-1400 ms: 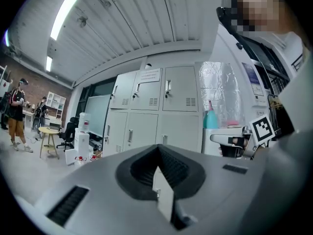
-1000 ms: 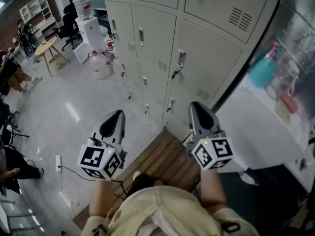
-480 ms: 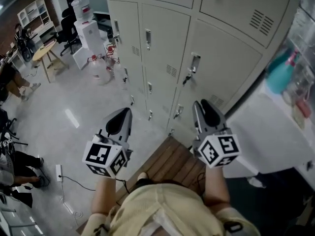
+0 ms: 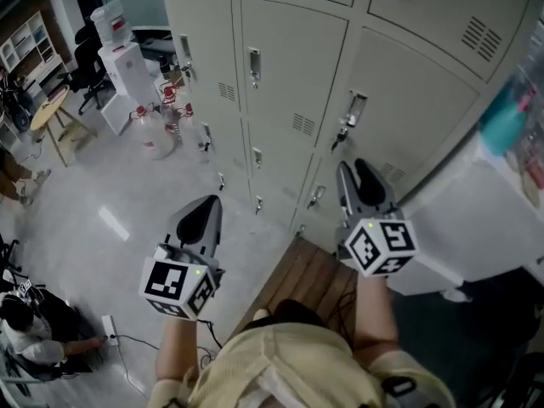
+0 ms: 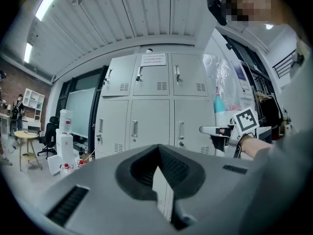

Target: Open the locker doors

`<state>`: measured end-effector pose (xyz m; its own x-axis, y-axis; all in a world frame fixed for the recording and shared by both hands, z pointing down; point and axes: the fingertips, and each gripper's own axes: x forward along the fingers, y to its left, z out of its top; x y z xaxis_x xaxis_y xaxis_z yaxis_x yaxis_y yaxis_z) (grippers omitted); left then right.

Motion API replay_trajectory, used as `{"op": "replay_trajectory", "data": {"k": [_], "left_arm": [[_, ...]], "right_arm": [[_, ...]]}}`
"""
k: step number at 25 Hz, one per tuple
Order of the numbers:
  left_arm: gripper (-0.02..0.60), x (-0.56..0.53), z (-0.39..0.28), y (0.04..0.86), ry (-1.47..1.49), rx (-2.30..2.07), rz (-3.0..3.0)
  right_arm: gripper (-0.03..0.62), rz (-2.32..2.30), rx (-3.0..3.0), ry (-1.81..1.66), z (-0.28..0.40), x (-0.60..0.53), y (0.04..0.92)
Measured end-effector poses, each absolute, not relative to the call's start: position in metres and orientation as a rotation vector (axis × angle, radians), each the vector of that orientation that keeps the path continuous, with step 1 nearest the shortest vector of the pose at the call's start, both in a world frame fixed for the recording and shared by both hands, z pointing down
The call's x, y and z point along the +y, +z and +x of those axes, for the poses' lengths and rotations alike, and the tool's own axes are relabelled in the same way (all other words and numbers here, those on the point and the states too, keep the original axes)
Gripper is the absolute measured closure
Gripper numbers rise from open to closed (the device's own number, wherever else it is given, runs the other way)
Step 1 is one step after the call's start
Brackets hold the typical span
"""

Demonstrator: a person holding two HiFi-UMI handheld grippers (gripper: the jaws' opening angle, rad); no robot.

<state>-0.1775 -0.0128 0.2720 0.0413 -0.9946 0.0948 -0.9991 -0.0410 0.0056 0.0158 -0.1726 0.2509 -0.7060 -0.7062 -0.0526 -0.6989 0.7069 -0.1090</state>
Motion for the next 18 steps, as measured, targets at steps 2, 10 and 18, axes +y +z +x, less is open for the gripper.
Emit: {"op": "replay_trajectory", "data": {"k": [2, 10, 18], "left_arm": [[0.588, -0.016, -0.187, 0.275, 0.101, -2.112, 2.244], [0.588, -0.055, -0.208, 0.292, 0.065, -2.043, 2.255], [0.588, -0.108, -0.212, 0.285, 0.072, -2.083, 2.245]], "right_arm": [[0.476, -1.211, 2.801, -0.096, 0.009, -0.178, 0.251], [0.472, -1.336, 2.761, -0.052, -0.006, -0.220, 0.253], [0.471, -1.390, 2.763, -0.026, -0.014, -0.278, 0.257]]}}
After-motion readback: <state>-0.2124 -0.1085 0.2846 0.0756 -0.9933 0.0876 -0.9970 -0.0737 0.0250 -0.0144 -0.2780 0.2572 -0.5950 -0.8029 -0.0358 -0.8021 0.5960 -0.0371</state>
